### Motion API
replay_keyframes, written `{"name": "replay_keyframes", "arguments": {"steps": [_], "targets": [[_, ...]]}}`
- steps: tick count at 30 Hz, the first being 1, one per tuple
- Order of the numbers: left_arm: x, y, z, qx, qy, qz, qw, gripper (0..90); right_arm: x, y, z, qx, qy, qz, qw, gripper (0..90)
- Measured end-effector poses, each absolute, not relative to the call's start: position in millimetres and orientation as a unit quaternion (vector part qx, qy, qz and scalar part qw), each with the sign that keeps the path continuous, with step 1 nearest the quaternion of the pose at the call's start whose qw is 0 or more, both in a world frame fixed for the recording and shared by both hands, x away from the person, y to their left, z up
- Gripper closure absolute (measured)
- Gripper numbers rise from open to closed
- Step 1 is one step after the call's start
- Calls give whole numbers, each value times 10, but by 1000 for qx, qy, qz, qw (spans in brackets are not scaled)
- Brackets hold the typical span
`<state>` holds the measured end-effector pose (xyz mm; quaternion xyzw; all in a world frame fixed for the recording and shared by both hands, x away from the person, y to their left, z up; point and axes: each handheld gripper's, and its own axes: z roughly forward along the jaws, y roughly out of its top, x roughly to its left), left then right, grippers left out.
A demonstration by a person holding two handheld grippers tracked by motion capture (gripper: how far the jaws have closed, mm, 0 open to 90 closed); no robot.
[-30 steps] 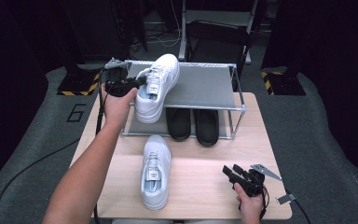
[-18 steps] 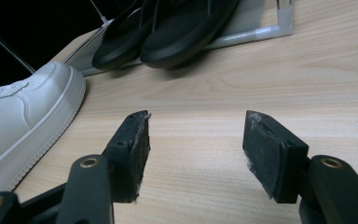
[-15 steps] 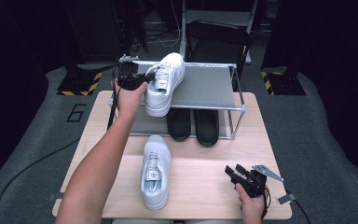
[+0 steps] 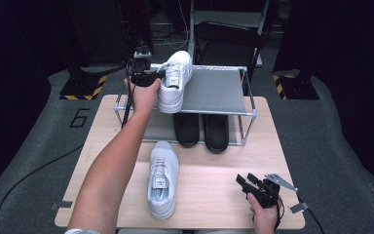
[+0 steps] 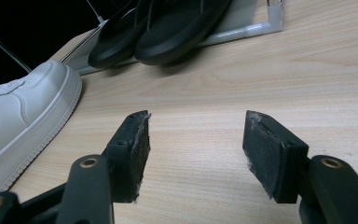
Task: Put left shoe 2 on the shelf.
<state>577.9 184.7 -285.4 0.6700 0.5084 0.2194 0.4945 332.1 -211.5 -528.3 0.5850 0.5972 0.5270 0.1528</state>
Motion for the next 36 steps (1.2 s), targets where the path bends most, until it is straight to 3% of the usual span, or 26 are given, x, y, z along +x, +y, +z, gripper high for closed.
{"name": "replay_keyframes", "arguments": {"steps": [29,33,36], "targets": [[6035,1606,-3023,664,539,211,474,801,3308,-2099,-5284,579,600,532,145,410],[6046,1615,-3019,676,523,210,475,733,3309,-2091,-5284,579,601,531,144,410],[6054,1658,-3020,685,519,219,462,592,3310,-2097,-5284,578,603,531,147,410]]}}
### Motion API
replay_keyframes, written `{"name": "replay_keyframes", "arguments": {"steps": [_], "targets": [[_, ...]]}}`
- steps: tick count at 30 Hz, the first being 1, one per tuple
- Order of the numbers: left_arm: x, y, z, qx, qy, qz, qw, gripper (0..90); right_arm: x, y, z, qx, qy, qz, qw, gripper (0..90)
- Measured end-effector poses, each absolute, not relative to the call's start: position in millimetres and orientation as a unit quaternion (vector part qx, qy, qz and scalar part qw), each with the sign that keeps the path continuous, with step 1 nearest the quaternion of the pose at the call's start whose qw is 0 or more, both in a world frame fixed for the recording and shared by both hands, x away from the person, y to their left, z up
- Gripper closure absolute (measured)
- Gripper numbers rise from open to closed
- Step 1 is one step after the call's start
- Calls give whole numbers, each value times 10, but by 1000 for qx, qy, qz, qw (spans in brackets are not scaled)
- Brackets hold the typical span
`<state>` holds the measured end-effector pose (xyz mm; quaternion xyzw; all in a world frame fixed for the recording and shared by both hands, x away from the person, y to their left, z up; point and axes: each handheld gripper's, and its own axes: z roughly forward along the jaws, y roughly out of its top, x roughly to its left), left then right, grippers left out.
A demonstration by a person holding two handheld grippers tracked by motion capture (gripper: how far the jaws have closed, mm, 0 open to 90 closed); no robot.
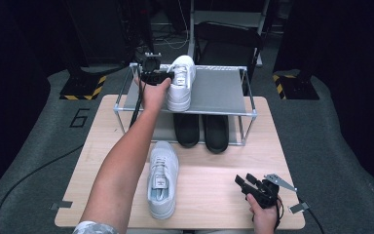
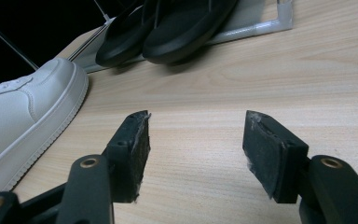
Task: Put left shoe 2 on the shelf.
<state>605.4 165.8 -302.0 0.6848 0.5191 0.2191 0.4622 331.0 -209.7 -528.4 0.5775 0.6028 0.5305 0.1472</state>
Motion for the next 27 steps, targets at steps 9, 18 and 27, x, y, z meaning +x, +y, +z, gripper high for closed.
{"name": "replay_keyframes", "arguments": {"steps": [9,18,27], "targets": [[5981,1736,-2927,683,498,216,489,443,3314,-2088,-5291,578,603,529,148,410],[5813,1797,-2807,695,487,219,481,438,3312,-2087,-5291,579,604,526,150,410],[5496,1908,-2711,714,458,224,479,427,3315,-2074,-5285,578,606,526,151,409]]}}
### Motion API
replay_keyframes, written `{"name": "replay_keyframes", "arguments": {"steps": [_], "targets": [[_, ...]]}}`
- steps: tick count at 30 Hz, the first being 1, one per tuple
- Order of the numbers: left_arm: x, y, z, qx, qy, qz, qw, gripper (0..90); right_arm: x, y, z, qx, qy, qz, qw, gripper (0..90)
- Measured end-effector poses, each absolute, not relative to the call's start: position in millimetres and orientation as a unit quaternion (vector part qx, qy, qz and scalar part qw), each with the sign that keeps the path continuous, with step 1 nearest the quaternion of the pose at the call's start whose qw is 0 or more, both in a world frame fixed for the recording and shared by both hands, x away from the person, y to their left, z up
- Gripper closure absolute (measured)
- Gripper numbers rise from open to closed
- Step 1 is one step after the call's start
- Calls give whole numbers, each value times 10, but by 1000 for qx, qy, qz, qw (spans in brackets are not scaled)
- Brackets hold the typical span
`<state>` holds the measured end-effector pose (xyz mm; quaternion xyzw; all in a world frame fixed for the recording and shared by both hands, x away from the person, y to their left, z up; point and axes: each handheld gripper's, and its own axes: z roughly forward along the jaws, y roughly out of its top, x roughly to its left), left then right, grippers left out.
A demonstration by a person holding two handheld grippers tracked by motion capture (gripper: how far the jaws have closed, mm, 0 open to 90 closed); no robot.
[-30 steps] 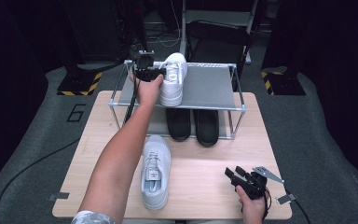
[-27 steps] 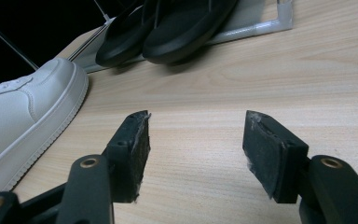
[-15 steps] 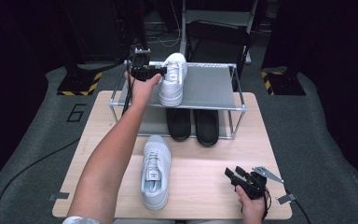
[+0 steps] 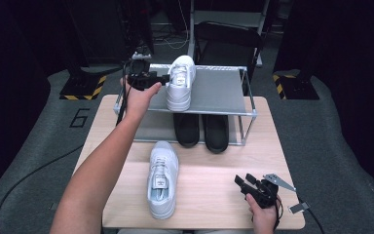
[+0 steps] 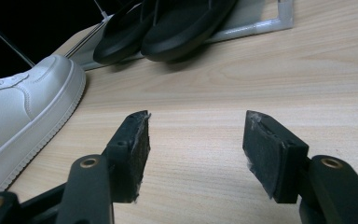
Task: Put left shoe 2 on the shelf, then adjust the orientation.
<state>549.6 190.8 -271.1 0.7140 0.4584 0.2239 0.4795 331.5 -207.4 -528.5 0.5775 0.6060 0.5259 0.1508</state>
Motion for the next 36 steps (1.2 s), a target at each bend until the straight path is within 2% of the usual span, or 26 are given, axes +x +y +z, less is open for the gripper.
{"name": "replay_keyframes", "arguments": {"steps": [12,17,20,23,26,32,36], "targets": [[5062,2083,-2636,727,427,222,490,424,3320,-1968,-5238,559,628,517,159,391],[4935,2202,-2742,728,425,213,494,419,3325,-1924,-5186,549,639,514,164,377],[4866,2293,-2832,729,430,210,490,420,3306,-1845,-5104,522,661,502,197,360],[4785,2380,-2918,728,432,209,489,413,3310,-1775,-5099,509,674,499,193,357],[4681,2461,-3013,728,431,205,492,404,3315,-1695,-5110,500,685,495,188,328],[4503,2683,-3228,711,447,195,507,406,3369,-1602,-5116,498,696,493,155,182],[4430,2788,-3375,712,450,191,505,413,3372,-1546,-5112,492,699,495,154,163]]}}
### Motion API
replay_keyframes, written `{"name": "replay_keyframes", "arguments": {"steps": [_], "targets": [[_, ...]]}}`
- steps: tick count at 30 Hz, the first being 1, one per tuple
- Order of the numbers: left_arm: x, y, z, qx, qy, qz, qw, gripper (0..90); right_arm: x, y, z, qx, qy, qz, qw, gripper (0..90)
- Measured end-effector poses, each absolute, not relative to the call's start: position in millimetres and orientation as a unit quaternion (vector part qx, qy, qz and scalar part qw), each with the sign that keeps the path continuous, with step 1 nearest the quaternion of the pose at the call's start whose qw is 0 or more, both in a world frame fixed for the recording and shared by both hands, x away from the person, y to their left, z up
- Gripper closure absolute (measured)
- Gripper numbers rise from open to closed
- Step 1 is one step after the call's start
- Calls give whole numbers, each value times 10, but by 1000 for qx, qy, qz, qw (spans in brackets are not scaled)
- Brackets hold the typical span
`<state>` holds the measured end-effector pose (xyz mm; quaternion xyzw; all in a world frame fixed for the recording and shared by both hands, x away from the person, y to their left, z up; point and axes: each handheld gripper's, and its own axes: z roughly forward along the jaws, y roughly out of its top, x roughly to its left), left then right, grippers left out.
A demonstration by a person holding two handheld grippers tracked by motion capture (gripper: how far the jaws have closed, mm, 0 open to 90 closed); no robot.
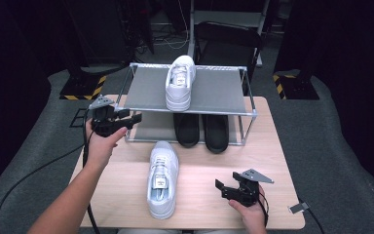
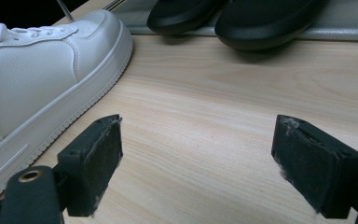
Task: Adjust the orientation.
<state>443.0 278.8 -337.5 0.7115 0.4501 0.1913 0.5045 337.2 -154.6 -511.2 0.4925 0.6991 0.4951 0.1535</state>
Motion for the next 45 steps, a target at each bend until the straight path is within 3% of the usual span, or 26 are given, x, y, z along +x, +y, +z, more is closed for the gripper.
{"name": "replay_keyframes", "arguments": {"steps": [7,14,21,35,39,45], "targets": [[4307,2860,-3563,705,456,195,507,413,3351,-1461,-5050,481,689,513,176,328],[4220,2889,-3869,708,459,190,502,411,3339,-1330,-4992,457,705,517,167,378],[4108,2914,-4086,710,458,190,500,418,3362,-1220,-4990,467,708,517,114,426],[3947,2889,-4313,723,450,181,492,427,3398,-922,-4917,438,728,517,105,410],[3933,2889,-4363,730,448,184,483,426,3393,-829,-4905,421,738,516,110,485],[3897,2952,-4414,724,456,190,482,426,3411,-713,-4887,410,748,512,100,503]]}}
